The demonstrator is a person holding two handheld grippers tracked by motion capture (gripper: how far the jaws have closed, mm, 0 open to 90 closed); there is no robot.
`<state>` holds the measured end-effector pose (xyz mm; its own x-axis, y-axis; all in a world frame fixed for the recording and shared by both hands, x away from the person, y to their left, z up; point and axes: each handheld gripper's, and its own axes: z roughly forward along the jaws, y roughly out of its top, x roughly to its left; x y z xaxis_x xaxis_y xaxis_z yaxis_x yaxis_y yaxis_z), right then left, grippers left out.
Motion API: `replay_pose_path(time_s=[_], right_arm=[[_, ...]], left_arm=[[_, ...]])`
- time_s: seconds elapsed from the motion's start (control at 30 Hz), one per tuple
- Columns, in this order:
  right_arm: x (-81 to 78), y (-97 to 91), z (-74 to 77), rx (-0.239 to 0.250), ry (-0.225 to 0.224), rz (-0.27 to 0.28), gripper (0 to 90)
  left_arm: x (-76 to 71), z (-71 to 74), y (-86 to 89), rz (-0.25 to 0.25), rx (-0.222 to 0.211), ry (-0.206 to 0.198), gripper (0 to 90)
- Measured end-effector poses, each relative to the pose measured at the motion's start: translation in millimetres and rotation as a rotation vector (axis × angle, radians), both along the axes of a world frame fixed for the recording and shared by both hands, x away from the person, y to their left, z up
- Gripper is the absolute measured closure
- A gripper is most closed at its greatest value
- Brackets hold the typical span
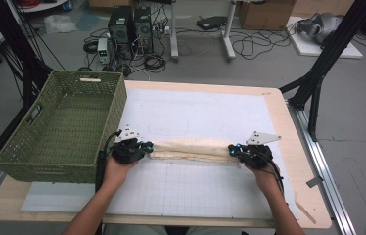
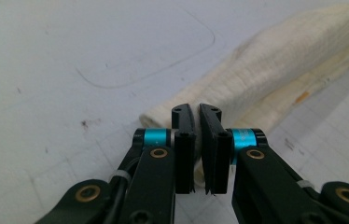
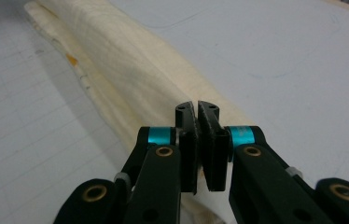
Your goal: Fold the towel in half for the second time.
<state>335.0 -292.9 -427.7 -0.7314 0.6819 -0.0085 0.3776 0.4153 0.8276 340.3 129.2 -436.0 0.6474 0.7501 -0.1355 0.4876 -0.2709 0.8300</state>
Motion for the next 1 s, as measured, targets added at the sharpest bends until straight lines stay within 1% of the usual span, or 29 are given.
replay_pose_path(time_s=[0.1,0.17,0.2,0.23,0.27,0.3,0.37,0.4,0.5,0.57,0.63,0.67,0.7,0.77,0.8,0.83,0.87,0.9,0.93,0.97,1.0], right_arm=[[-3.1,-0.2,-5.3,-0.022,0.014,0.004,86.9],[-4.1,0.1,-6.2,-0.027,0.016,0.007,86.9],[-4.4,0.1,-5.8,-0.027,0.014,0.006,86.9],[-4.5,0.1,-5.5,-0.025,0.007,0.007,86.9],[-5.0,0.1,-5.1,-0.02,0.011,0.006,86.9],[-5.0,-0.3,-4.9,-0.021,0.01,0.007,86.9],[-5.0,-0.4,-4.8,-0.019,0.009,0.008,86.9],[-5.2,-0.4,-4.7,-0.019,0.008,0.006,86.9],[-5.3,0.3,-4.6,-0.025,0.007,0.011,86.9],[-5.2,0.6,-5.0,-0.025,0.008,0.01,86.9],[-5.1,0.8,-5.2,-0.025,0.01,0.012,86.9],[-5.2,1.0,-5.1,-0.026,0.009,0.015,86.8],[-5.6,1.3,-4.9,-0.025,0.012,0.015,86.8],[-5.4,1.3,-5.0,-0.028,0.007,0.019,86.8],[-5.4,1.3,-5.0,-0.028,0.007,0.018,86.7],[-5.7,1.3,-4.9,-0.026,0.012,0.015,86.7],[-5.7,1.3,-4.9,-0.026,0.012,0.015,86.7],[-5.6,1.3,-5.0,-0.028,0.01,0.018,86.7],[-5.9,1.3,-4.9,-0.028,0.013,0.016,86.6],[-5.9,1.3,-4.9,-0.028,0.013,0.016,86.6],[-5.9,1.1,-5.0,-0.028,0.015,0.016,86.6]], left_arm=[[-2.9,-0.3,0.5,-0.001,-0.006,-0.003,83.5],[-5.0,0.2,1.0,0.001,-0.008,-0.001,81.1],[-6.1,1.2,1.1,0.01,-0.018,-0.002,76.8],[-6.9,2.9,1.3,0.024,-0.026,-0.008,68.5],[-7.2,5.8,1.6,0.032,-0.042,-0.02,59.9],[-7.1,8.7,1.6,0.04,-0.062,-0.031,54.3],[-6.3,15.3,2.1,0.043,-0.095,-0.046,49.7],[-5.6,19.9,2.3,0.05,-0.123,-0.062,49.0],[-3.1,28.5,2.9,0.05,-0.166,-0.082,49.0],[-0.3,31.1,1.7,0.049,-0.186,-0.082,49.9],[4.1,31.4,-0.8,0.044,-0.185,-0.081,52.3],[4.1,31.4,-0.8,0.044,-0.185,-0.081,55.4],[9.4,29.2,-4.1,0.042,-0.174,-0.075,59.0],[15.9,24.2,-8.5,0.031,-0.164,-0.041,69.6],[15.9,24.2,-8.5,0.031,-0.164,-0.041,74.0],[20.9,17.8,-11.9,0.029,-0.141,-0.007,77.6],[23.4,13.7,-13.8,0.027,-0.132,0.023,78.0],[24.1,12.0,-14.3,0.02,-0.118,0.036,79.1],[23.1,9.8,-16.7,0.017,-0.098,0.044,79.3],[23.1,9.8,-16.7,0.017,-0.098,0.044,79.3],[21.5,8.4,-18.1,0.011,-0.071,0.037,79.3]])
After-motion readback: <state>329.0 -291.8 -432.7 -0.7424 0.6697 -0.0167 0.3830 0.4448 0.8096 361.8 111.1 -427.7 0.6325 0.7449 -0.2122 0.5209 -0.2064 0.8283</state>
